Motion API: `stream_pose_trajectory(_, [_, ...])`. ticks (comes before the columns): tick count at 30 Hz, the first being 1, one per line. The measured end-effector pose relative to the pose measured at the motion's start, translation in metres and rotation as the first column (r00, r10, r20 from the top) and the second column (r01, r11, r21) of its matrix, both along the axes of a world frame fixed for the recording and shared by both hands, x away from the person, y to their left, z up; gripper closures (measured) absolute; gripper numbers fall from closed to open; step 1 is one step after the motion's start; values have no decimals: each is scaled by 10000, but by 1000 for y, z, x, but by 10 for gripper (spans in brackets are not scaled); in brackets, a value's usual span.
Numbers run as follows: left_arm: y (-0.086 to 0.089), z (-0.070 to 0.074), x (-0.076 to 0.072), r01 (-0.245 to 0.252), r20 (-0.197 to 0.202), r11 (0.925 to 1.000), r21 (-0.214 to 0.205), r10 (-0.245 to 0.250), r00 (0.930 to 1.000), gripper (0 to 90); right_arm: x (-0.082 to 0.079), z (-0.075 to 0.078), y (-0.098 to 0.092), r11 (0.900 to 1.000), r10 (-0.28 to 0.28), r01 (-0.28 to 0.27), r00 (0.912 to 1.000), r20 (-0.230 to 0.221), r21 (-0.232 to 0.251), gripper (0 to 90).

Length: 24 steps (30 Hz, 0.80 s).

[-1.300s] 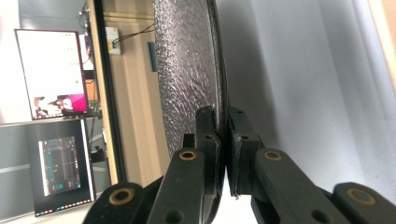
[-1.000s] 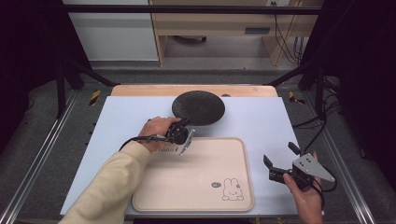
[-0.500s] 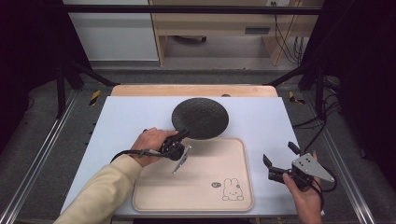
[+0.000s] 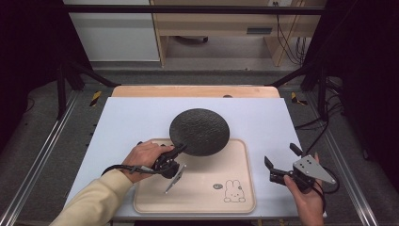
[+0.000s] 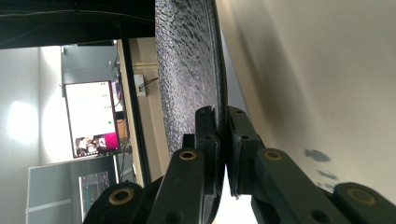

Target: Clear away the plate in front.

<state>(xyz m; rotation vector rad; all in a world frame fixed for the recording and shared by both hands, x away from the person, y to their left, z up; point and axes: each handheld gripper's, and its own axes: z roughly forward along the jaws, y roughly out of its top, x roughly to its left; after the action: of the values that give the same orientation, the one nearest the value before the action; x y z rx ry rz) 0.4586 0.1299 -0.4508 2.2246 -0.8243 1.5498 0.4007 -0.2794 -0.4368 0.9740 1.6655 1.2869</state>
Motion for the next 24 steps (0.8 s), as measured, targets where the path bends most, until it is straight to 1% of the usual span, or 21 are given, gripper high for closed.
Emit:
stream_pose_trajectory(1, [1,0,-3,-61,36,9999,123,60,10000,838,0,0,0,10000,-5,5,10000,-2,-25,34])
stream_pose_trajectory(3, [3,-2,-7,-22,51,9999,147,21,10000,837,0,0,1,10000,14,-14,10000,-12,-49,34])
stream_pose_trajectory(4, [4,-2,-9,42,58,9999,96,-42,10000,837,0,0,1,10000,15,-15,10000,-9,-54,34])
stream_pose_trajectory(8, [6,-3,-14,31,19,9999,127,-31,10000,838,0,0,1,10000,4,-4,10000,-13,-58,34])
stream_pose_trajectory(14, [10,-7,-25,170,14,9998,79,-170,9999,837,0,0,2,10000,12,-12,10000,-15,-83,35])
stream_pose_trajectory(16, [11,-8,-26,198,19,9998,85,-199,9998,837,0,0,2,10000,15,-16,10000,-23,-79,34])
stream_pose_trajectory(21, [14,-11,-35,327,12,9993,162,-327,9995,836,0,0,2,10000,37,-37,10000,-21,-78,35])
stream_pose_trajectory(23, [15,-12,-37,298,12,9994,193,-298,9996,836,0,-1,2,10000,42,-43,10000,-27,-89,34])
stream_pose_trajectory(24, [15,-13,-38,360,-67,9993,46,-359,9993,836,0,-1,2,10000,42,-43,10000,-27,-89,34])
